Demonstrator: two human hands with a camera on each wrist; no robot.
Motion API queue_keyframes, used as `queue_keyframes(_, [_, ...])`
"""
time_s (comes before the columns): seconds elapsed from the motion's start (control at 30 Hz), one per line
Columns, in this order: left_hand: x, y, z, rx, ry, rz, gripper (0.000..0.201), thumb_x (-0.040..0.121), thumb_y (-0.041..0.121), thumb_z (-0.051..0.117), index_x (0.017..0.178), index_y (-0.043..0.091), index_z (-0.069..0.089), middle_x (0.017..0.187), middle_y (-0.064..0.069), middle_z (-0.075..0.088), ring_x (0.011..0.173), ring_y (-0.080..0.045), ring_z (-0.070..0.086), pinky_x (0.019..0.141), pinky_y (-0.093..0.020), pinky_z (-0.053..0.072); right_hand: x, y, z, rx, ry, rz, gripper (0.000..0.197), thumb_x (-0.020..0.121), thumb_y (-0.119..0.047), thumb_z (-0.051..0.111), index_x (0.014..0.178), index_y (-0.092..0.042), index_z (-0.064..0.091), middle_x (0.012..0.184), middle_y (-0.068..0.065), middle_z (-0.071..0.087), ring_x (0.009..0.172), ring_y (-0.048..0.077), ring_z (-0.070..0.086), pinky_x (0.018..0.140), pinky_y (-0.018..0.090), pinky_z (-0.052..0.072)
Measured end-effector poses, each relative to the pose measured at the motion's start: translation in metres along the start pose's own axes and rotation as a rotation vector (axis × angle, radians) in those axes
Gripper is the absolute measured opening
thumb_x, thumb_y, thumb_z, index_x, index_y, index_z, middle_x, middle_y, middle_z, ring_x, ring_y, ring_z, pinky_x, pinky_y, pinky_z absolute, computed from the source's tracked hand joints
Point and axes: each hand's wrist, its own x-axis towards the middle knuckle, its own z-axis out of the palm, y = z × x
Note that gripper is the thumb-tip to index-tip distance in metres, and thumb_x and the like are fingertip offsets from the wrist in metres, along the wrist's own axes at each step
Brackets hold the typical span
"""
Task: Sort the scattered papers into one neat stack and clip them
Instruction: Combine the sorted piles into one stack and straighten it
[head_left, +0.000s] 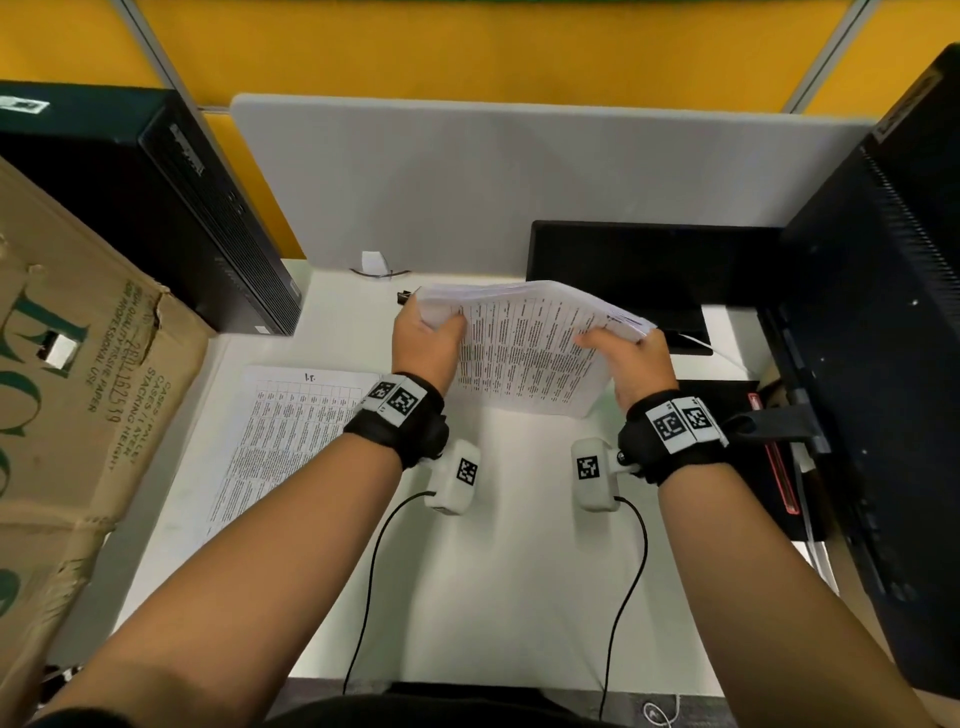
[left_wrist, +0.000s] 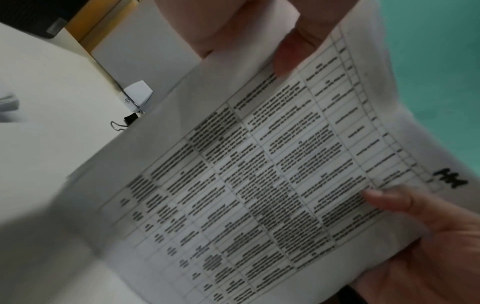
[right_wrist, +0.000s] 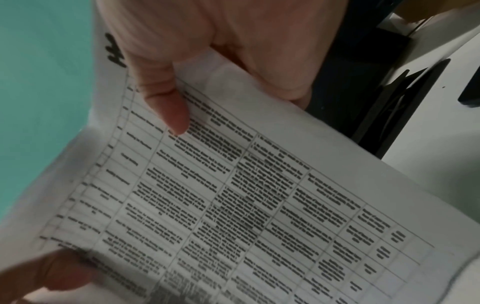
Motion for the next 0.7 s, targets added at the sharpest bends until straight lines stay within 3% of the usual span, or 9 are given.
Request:
queue_keyframes(0.1, [0.001,0.0,-0.003,0.011,-0.067,0.0,0.029,0.079,-0.005,0.059,0.106,0.005,0.061,0.096,-0.004,0.069,0.08,-0.002,0.066,0.076,-0.02,0.055,-0.001,0.002,-0.004,-0.051,-0.051,-0.01,0.019,0.076,-0.005,0.07,0.083,-0.023,0.071,0.092,0.0,0.074,0.099,0.022,0.067,0.093,0.045,0.051])
queue_keyframes(0.2, [-0.001,0.001,-0.005,-0.01,-0.111,-0.012,0.036,0.078,0.004,0.069,0.112,0.003,0.059,0.105,-0.008,0.07,0.093,-0.013,0.068,0.083,-0.026,0.055,-0.002,0.002,-0.004,-0.084,-0.112,0.0,0.022,0.077,-0.008,0.074,0.092,-0.022,0.07,0.099,0.002,0.074,0.1,0.02,0.067,0.094,0.043,0.05])
queue_keyframes(0.33, [-0.005,0.004,-0.005,-0.108,-0.139,-0.022,0.061,0.073,0.047,0.074,0.115,0.006,0.058,0.11,-0.008,0.07,0.1,-0.017,0.068,0.079,-0.022,0.055,-0.006,-0.004,-0.002,0.041,-0.103,0.019,0.032,0.075,-0.033,0.078,0.105,-0.024,0.068,0.101,0.001,0.075,0.1,0.018,0.069,0.088,0.039,0.052])
queue_keyframes(0.43, [-0.006,0.004,-0.003,-0.076,-0.08,-0.051,0.077,0.072,0.069,0.06,0.116,0.005,0.059,0.115,-0.011,0.068,0.106,-0.021,0.065,0.09,-0.034,0.053,-0.01,-0.006,0.001,0.082,-0.027,0.014,0.067,0.065,-0.063,0.072,0.113,-0.017,0.066,0.104,0.006,0.073,0.1,0.025,0.068,0.089,0.045,0.054])
queue_keyframes(0.5, [-0.007,0.005,-0.001,-0.099,-0.062,-0.063,0.065,0.082,0.06,0.059,0.109,0.001,0.061,0.108,-0.011,0.07,0.098,-0.017,0.067,0.083,-0.027,0.052,-0.011,-0.006,0.004,0.114,-0.002,0.007,0.078,0.059,-0.075,0.068,0.109,-0.016,0.066,0.101,0.008,0.07,0.095,0.026,0.067,0.087,0.045,0.055])
queue_keyframes(0.6, [-0.011,0.005,0.002,-0.131,-0.028,-0.064,0.039,0.091,0.046,0.056,0.078,0.009,0.061,0.075,0.0,0.066,0.068,-0.005,0.062,0.065,-0.015,0.047,-0.013,-0.007,0.007,0.163,0.058,0.018,0.055,0.065,-0.068,0.063,0.091,-0.02,0.066,0.093,0.007,0.068,0.088,0.026,0.064,0.089,0.05,0.053])
queue_keyframes(0.7, [-0.015,0.006,0.002,-0.158,0.005,-0.063,0.034,0.093,0.044,0.054,0.071,0.017,0.056,0.068,0.008,0.062,0.059,0.002,0.058,0.058,-0.009,0.044,-0.013,-0.005,0.007,0.183,0.111,0.008,0.043,0.07,-0.063,0.06,0.084,-0.022,0.064,0.088,0.005,0.068,0.083,0.022,0.065,0.085,0.047,0.054])
